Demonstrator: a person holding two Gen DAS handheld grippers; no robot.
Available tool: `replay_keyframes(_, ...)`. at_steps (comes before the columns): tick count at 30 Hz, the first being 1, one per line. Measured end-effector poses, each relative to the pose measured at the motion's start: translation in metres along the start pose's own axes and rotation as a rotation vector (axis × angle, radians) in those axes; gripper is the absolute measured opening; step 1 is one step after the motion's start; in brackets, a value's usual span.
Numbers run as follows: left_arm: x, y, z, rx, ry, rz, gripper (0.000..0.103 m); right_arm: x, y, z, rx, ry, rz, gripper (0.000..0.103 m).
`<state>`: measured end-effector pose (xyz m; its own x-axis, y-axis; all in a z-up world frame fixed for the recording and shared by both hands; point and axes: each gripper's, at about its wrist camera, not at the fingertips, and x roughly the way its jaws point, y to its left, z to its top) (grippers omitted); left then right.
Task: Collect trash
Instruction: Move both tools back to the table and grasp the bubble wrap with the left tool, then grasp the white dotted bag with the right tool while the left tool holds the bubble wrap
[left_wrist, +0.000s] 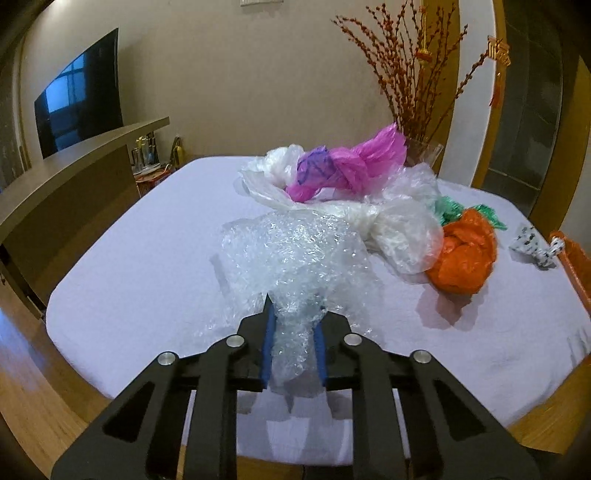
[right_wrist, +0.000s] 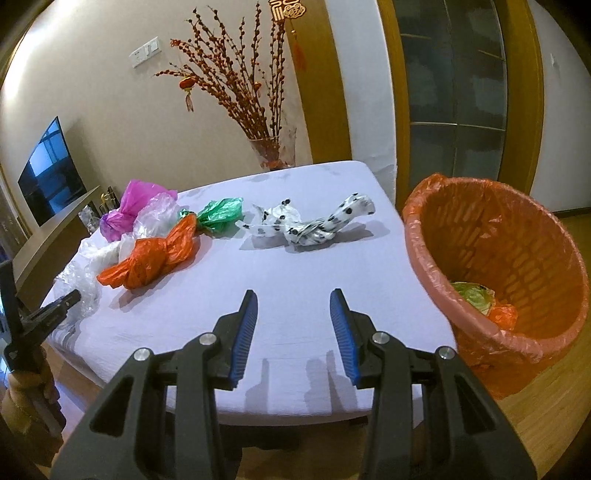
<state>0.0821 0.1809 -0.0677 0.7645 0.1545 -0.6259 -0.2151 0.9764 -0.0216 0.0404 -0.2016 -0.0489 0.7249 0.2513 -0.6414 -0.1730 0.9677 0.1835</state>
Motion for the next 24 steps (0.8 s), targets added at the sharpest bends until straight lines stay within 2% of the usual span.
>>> replay_keyframes(5, -0.030, -0.001, 0.010, 0.003, -0.073, -0.018, 0.017, 0.006, 0.008, 0.003, -0.013, 0.002, 0.017, 0.041)
replay_keyframes(12, -0.059, -0.007, 0.029, -0.009, -0.159, -0.076, 0.017, 0.022, 0.012, 0.018, -0.011, -0.009, -0.014, 0.041)
replay_keyframes(18, -0.059, -0.014, 0.047, -0.018, -0.184, -0.114, 0.017, 0.046, 0.019, 0.046, -0.020, -0.021, -0.044, 0.041)
replay_keyframes(24, -0.055, -0.015, 0.057, -0.032, -0.188, -0.126, 0.017, 0.078, 0.028, 0.065, -0.070, 0.013, -0.081, 0.041)
